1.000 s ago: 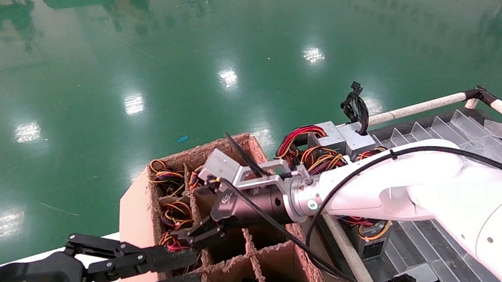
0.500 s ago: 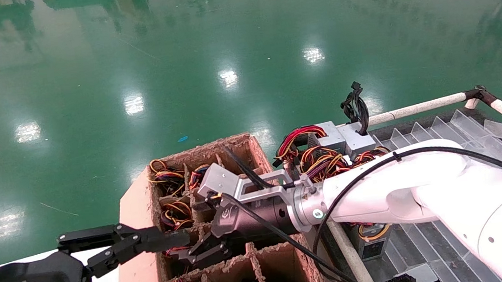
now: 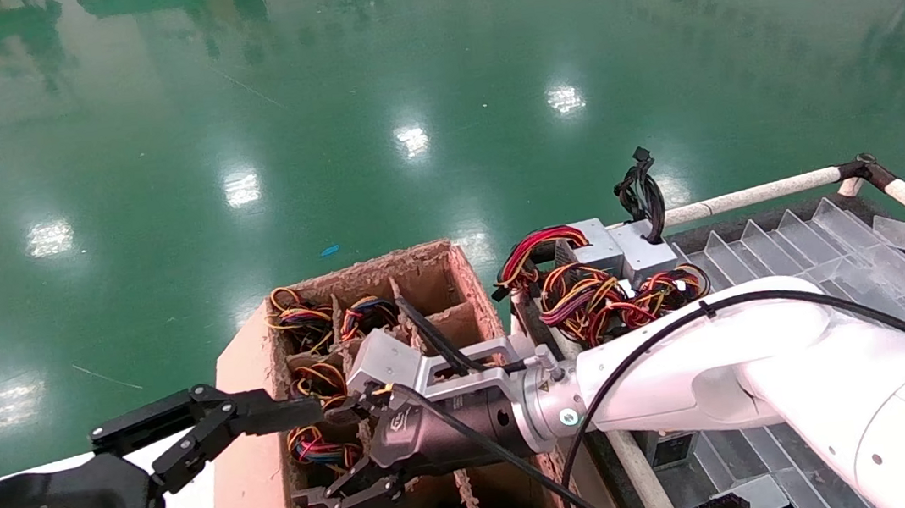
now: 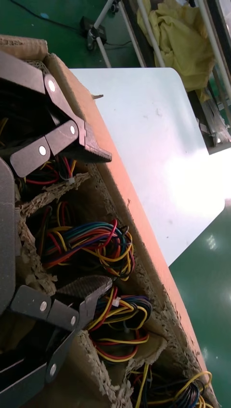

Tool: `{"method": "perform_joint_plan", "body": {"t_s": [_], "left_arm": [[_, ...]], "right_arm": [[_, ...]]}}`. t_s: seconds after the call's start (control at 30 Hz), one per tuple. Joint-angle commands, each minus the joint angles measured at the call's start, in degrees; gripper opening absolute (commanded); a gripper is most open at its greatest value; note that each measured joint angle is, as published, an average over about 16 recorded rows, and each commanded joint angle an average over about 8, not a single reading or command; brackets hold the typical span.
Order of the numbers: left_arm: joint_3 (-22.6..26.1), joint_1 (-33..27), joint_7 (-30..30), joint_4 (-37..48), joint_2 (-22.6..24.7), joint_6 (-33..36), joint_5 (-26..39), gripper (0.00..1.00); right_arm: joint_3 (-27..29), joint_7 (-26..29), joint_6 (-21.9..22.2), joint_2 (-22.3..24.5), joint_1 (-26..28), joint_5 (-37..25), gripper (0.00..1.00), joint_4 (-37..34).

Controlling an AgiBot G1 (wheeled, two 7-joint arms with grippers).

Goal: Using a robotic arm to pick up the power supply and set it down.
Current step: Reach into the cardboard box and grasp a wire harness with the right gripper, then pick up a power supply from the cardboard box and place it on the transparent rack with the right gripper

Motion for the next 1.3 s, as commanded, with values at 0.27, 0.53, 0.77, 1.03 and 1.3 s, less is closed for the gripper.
{"method": "perform_joint_plan", "body": {"t_s": [0.27,0.53,0.77,1.03,1.3], "left_arm": [[0.0,0.0,0.0,0.0,0.0,0.0,0.0,1.0],[0.0,0.0,0.0,0.0,0.0,0.0,0.0,1.0],[0.0,0.0,0.0,0.0,0.0,0.0,0.0,1.0],[0.0,0.0,0.0,0.0,0.0,0.0,0.0,1.0],[0.0,0.0,0.0,0.0,0.0,0.0,0.0,1.0]], "right_arm": [[-0.7,0.3,0.5,0.0,-0.2,0.8,0.0,-0.7],[-1.5,0.1,1.4,0.0,-0.7,1.0,0.0,-1.3],[-2.1,-0.1,1.6,0.1,-0.6,1.1,0.0,-1.4],[-2.0,-0.1,0.8,0.2,-0.1,2.2,0.0,-2.1],[0.6,1.5,-3.3,0.8,1.7,6.8,0.0,-5.9]]}}
